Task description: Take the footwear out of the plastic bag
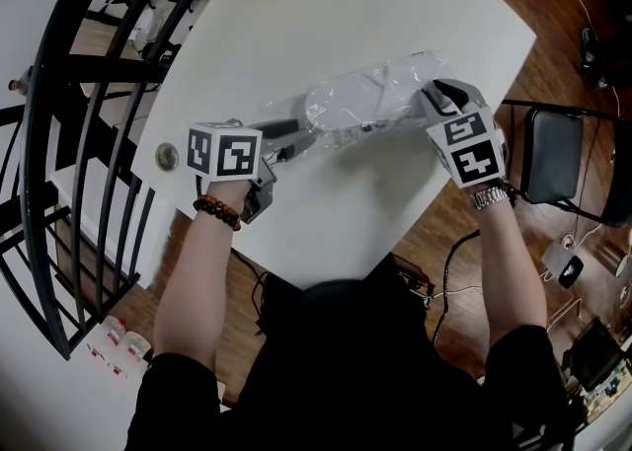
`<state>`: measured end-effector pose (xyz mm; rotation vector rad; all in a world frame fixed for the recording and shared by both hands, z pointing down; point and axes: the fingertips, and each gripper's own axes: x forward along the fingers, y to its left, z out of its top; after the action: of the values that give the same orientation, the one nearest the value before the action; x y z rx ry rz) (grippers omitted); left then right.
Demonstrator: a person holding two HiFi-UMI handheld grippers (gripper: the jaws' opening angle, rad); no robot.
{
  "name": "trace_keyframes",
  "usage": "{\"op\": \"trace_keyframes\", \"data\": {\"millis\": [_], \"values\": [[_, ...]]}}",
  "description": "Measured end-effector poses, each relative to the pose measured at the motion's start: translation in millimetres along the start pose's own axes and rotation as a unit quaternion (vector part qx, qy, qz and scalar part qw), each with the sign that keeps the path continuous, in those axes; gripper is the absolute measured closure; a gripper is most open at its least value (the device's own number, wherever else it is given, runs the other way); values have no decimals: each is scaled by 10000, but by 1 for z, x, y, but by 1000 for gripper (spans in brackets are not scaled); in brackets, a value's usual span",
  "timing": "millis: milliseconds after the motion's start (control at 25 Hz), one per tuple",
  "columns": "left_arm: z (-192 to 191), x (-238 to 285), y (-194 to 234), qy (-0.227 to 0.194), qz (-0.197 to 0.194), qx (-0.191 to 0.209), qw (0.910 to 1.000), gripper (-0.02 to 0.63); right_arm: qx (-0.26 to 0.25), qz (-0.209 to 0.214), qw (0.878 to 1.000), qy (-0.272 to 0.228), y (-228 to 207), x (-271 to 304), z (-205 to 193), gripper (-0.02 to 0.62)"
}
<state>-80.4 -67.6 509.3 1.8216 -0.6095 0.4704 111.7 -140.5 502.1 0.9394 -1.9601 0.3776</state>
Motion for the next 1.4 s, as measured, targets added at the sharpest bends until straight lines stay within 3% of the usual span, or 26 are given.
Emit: {"op": "trace_keyframes", "data": {"millis": [520, 800, 1000, 1200, 1400], "values": [[6, 15, -1, -93, -365, -852, 9957, 379, -158, 43, 9998, -94, 7, 0, -3, 527], [10, 20, -8, -136, -485, -938, 9943, 376, -237, 151, 9995, -137, 13, -2, -2, 534], [5, 23, -2, -101, -247, -804, 9964, 450, -258, 210, 9992, -198, 15, -5, -6, 537], [10, 18, -6, -382, -482, -962, 9935, 503, -198, 206, 9994, -212, 13, -7, -8, 538], [11, 6, -8, -576, -594, -1069, 9908, 514, -167, 84, 9996, -195, 10, -8, -5, 549]]}}
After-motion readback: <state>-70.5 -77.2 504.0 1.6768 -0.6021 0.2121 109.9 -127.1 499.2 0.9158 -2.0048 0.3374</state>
